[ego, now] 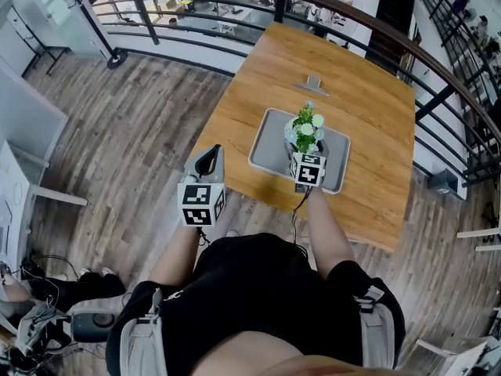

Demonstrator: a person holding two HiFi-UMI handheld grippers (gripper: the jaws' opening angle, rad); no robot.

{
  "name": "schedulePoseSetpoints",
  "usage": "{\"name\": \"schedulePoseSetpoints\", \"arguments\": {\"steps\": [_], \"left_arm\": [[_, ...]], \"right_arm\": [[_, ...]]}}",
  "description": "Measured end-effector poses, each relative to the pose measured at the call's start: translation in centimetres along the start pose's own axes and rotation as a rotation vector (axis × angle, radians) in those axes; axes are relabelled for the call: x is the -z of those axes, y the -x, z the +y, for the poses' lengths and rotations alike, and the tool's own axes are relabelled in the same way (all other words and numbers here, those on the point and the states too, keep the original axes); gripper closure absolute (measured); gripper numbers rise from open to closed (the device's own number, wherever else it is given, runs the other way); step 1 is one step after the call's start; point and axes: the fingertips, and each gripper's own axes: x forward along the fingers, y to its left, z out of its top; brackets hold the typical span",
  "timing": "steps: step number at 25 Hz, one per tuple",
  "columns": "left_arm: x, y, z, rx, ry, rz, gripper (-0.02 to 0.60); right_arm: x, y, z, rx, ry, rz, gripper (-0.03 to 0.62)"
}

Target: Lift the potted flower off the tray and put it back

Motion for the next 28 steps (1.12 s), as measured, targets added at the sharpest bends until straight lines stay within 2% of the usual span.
{"name": "schedulePoseSetpoints", "arguments": {"steps": [10, 17, 22, 28], "left_arm": [[-0.4, -0.7, -1.6, 0.049, 0.006, -0.016, 0.566], [-0.1, -1.5, -3.9, 0.099, 0.002, -0.019, 0.566], [-0.3, -2.3, -5.0, 0.134, 0.003, -0.023, 0.566], [-0.4, -3.0, -6.8, 0.176, 0.002, -0.031, 0.566]], "right_arm": [[-9.1, 5.5, 0.1, 0.003, 0.019, -0.214, 0.128], [-13.5, 10.8, -0.8, 0.039, 0.046, -0.343, 0.128], [-15.5, 14.3, -1.4, 0.064, 0.036, -0.397, 0.128], [-15.6, 18.3, -2.4, 0.103, 0.005, -0.427, 0.128]]}}
